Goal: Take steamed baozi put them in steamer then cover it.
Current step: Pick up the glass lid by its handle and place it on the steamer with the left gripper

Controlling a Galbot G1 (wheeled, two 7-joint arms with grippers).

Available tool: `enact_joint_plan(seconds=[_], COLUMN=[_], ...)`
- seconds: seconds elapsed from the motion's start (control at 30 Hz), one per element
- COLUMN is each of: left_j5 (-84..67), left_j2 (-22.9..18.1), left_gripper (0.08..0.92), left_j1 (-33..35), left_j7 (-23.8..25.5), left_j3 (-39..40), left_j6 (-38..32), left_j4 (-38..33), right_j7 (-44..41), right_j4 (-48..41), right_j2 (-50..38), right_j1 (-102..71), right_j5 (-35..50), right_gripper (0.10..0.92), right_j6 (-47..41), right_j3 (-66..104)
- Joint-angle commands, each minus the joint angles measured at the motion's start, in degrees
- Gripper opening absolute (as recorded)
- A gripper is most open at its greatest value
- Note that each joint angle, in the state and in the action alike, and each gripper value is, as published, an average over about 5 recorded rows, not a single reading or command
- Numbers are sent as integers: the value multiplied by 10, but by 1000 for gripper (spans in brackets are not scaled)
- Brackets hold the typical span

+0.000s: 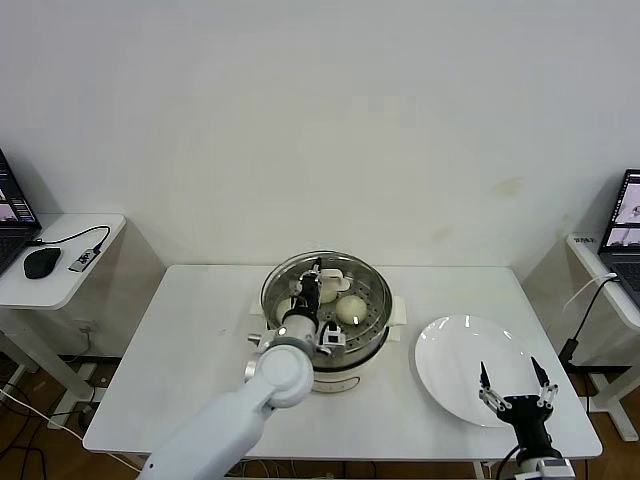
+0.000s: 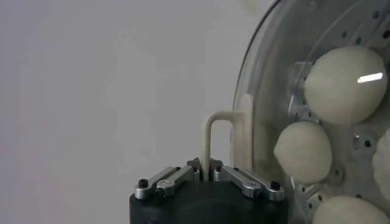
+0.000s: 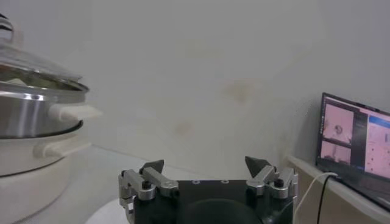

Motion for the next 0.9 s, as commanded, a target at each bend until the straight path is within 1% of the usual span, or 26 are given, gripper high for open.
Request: enact_joint_plan(seconds=[0.03, 0.2, 0.9], left_j5=[20, 23, 21], left_j2=[-19, -23, -15], left_gripper=[148, 148, 148], left_j1=[-5, 1, 8], left_j7=[1, 0, 10], left_j3=[9, 7, 6], left_j6=[1, -1, 0], left_j4=[27, 27, -4], right_j7=[0, 0, -1], right_j4=[-1, -2, -3], right_j2=[0, 1, 2], right_j1=[-1, -1, -1], right_j5=[-2, -3, -7], right_gripper=[823, 823, 823], right_j6=[2, 3, 3], right_j3=[0, -1, -4])
